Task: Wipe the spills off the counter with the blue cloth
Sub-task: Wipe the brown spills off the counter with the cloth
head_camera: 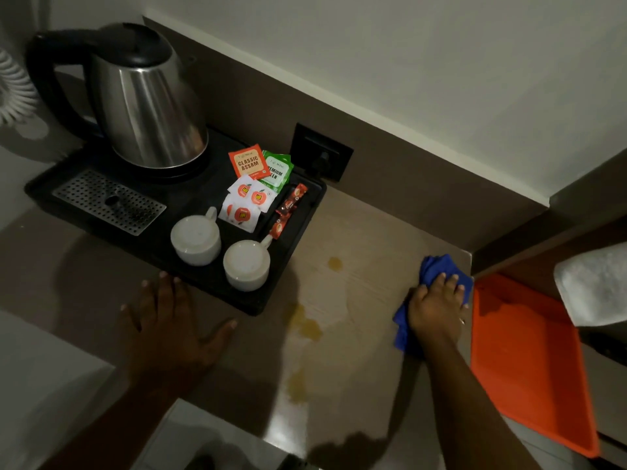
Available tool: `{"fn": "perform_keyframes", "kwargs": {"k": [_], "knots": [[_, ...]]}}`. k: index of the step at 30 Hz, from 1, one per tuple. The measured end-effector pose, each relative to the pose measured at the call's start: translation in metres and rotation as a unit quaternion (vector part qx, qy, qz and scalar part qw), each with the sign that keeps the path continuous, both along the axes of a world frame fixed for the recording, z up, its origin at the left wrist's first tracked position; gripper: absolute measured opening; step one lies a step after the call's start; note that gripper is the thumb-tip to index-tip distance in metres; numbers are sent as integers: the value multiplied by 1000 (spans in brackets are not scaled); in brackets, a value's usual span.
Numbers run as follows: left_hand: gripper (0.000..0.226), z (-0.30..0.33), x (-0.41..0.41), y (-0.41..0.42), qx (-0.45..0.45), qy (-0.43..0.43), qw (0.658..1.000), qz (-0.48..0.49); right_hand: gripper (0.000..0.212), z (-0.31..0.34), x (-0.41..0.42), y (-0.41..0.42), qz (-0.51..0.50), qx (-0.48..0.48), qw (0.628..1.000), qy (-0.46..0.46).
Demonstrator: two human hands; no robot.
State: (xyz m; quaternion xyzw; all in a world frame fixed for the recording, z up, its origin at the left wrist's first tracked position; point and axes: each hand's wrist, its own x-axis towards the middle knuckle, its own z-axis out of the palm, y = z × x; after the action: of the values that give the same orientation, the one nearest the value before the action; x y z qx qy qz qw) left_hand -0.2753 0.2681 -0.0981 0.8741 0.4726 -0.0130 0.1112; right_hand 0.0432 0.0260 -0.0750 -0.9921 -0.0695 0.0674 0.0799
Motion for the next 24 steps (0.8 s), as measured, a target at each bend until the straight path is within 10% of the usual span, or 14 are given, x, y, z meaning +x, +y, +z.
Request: {"fn": "perform_keyframes", "kwargs": {"k": [3,11,21,24], "knots": [[118,-2,2,1,0,14,1000,10,63,4,12,60,-55,9,998,31],[119,0,3,2,-6,16,1000,22,61,-12,-27,31,319,26,947,10],[123,9,4,-1,-21,25,999,11,64,2,51,73,-173,32,984,33],[126,9,4,0,-33,40,999,15,63,5,30,134,-117,42,991,57]]}}
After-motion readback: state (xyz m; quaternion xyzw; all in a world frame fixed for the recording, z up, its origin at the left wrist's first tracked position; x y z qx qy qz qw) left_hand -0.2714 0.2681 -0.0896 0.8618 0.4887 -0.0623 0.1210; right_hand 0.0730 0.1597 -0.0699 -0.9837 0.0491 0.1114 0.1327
